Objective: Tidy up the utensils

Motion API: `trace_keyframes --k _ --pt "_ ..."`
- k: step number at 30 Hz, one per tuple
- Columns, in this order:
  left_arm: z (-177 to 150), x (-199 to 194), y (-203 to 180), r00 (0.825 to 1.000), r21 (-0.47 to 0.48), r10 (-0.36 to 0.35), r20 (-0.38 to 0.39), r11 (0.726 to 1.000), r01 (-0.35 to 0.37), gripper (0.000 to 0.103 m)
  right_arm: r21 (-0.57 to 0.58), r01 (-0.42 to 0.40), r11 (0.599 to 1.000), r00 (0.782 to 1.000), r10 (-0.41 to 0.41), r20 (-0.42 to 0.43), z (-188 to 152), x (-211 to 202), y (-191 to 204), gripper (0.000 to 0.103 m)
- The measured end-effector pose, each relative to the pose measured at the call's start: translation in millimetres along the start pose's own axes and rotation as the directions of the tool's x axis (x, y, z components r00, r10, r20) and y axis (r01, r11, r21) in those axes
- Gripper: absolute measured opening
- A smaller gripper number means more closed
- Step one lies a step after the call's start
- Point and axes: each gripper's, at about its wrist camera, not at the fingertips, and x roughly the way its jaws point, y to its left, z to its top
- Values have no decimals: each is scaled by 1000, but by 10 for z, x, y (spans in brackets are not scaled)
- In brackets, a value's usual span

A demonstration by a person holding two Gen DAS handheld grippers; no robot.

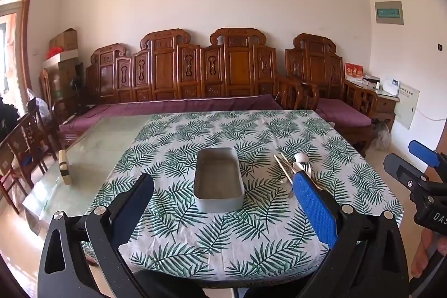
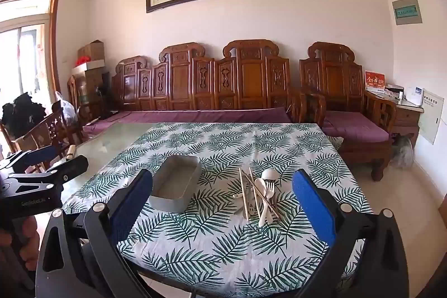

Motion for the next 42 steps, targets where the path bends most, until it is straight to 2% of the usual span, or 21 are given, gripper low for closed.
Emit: trace_keyframes --k 42 --pt "9 -14 -21 1000 3 -3 9 1000 3 97 12 8 1000 1000 -8 4 41 -55 -74 100"
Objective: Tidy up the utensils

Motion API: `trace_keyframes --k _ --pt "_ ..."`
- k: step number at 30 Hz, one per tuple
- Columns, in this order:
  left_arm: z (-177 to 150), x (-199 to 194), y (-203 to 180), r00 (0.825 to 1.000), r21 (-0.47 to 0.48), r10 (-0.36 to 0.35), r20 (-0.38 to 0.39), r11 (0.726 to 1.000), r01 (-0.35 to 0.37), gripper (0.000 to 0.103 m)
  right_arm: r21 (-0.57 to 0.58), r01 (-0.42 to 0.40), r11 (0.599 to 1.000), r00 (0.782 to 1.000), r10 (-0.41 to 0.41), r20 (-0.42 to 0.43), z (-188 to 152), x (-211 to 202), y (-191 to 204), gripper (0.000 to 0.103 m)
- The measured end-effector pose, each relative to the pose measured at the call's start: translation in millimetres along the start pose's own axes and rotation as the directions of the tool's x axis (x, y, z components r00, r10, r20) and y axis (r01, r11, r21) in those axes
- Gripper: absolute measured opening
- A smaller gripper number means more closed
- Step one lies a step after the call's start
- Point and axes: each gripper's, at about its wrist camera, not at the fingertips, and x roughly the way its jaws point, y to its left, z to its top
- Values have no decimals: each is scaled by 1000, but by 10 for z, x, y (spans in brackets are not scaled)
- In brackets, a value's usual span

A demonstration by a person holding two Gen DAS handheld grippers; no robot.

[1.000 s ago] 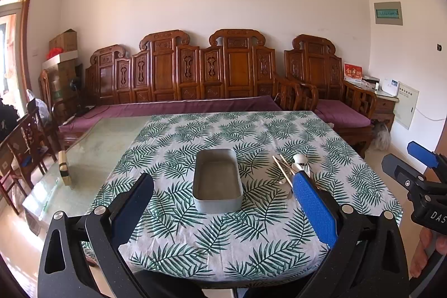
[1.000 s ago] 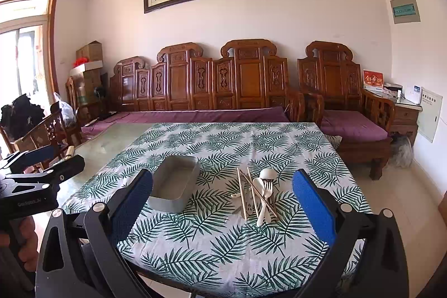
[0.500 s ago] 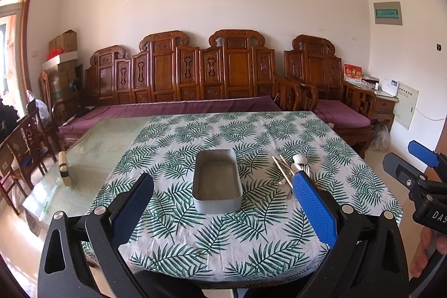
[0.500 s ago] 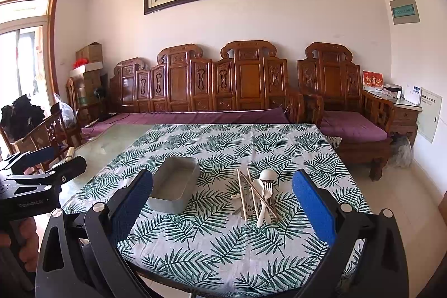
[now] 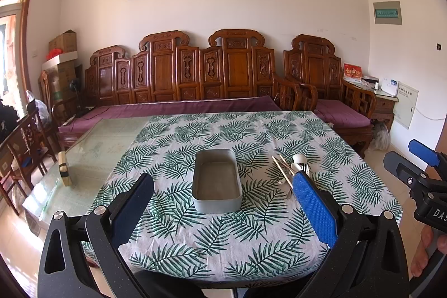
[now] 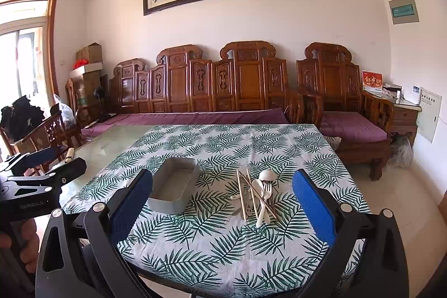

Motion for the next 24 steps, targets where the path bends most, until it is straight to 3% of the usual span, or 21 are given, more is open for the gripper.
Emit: trace_keyframes --k 24 --pt "1 -15 -11 1000 3 1 1 1000 -1 97 2 -1 1000 1000 1 0 14 -15 -19 101"
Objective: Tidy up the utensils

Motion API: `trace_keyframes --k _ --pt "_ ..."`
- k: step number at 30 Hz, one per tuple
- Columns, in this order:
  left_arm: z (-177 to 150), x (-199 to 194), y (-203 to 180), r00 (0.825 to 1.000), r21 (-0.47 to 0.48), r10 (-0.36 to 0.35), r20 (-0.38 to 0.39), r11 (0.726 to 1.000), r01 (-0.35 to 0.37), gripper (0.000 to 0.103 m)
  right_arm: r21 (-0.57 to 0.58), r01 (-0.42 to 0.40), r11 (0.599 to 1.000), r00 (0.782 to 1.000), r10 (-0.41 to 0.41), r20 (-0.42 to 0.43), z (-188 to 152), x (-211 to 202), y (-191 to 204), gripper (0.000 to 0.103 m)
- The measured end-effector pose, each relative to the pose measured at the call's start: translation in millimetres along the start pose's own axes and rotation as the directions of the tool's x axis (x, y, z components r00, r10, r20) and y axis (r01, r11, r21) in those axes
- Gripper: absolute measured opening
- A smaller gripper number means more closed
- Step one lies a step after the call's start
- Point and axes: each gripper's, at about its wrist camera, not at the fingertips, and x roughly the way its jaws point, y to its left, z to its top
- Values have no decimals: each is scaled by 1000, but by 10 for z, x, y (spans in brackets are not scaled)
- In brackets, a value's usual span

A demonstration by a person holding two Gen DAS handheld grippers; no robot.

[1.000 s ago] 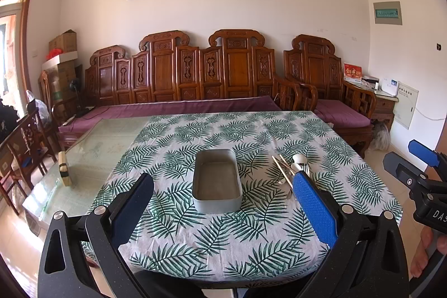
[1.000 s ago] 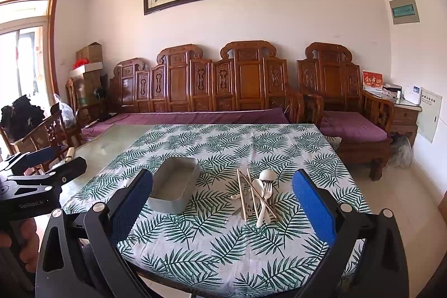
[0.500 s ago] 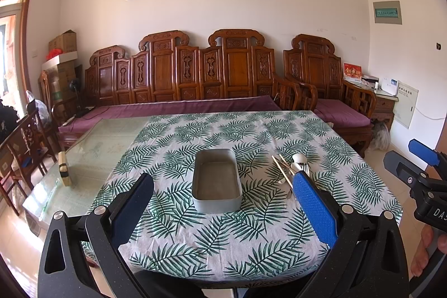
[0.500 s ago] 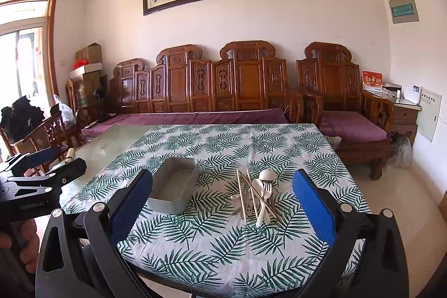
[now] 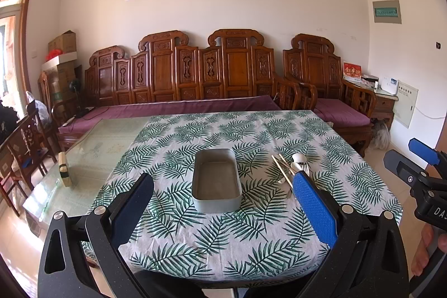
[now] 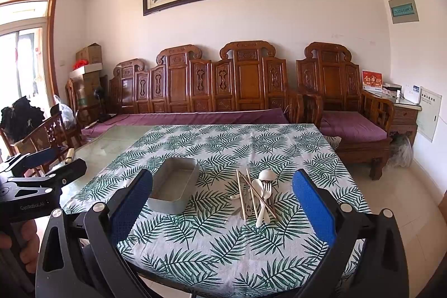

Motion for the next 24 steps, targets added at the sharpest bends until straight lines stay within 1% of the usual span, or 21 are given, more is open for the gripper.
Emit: trace_keyframes --k 11,20,24 --pt "2 7 -13 1000 1 -2 -5 1000 2 97 2 3 1000 1000 -3 -5 25 -6 -8 100" --pt "-92 259 -35 997 10 -21 -74 1000 22 97 5 19 1000 999 -19 -38 -66 166 -48 101" --pt "-145 440 -43 992 9 -45 -114 999 46 97 3 25 1000 998 -25 -59 -122 296 -83 101"
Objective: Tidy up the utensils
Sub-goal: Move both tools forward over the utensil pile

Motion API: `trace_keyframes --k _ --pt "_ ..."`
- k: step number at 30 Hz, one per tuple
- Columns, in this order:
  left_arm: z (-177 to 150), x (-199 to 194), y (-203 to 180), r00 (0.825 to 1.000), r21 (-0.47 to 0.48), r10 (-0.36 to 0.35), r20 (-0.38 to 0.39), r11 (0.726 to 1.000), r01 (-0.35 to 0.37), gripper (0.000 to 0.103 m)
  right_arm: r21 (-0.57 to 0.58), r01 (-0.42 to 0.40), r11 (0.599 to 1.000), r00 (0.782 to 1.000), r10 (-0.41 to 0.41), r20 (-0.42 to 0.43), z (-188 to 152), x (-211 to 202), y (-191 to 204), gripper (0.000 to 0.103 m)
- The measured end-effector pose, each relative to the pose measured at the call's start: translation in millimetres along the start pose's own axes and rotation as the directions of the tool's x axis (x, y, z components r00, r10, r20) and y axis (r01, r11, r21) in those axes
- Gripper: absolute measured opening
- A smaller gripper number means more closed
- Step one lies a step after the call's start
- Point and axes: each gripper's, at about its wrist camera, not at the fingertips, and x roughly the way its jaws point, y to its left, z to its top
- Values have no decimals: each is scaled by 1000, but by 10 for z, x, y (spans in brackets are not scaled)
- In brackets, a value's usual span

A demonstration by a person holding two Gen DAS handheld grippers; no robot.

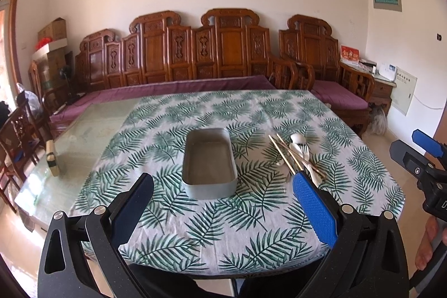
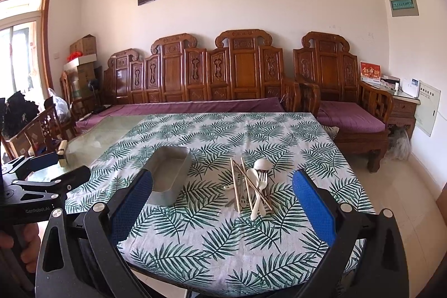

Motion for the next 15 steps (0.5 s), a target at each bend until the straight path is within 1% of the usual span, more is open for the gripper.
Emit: trace_keyframes --k 10,15 --pt "18 508 -85 994 22 -70 -81 997 72 97 -3 23 1000 997 -23 -74 -91 490 -206 100" --pt "111 745 -136 990 25 -102 -95 994 105 97 -37 52 998 992 -56 -113 -94 760 -364 98"
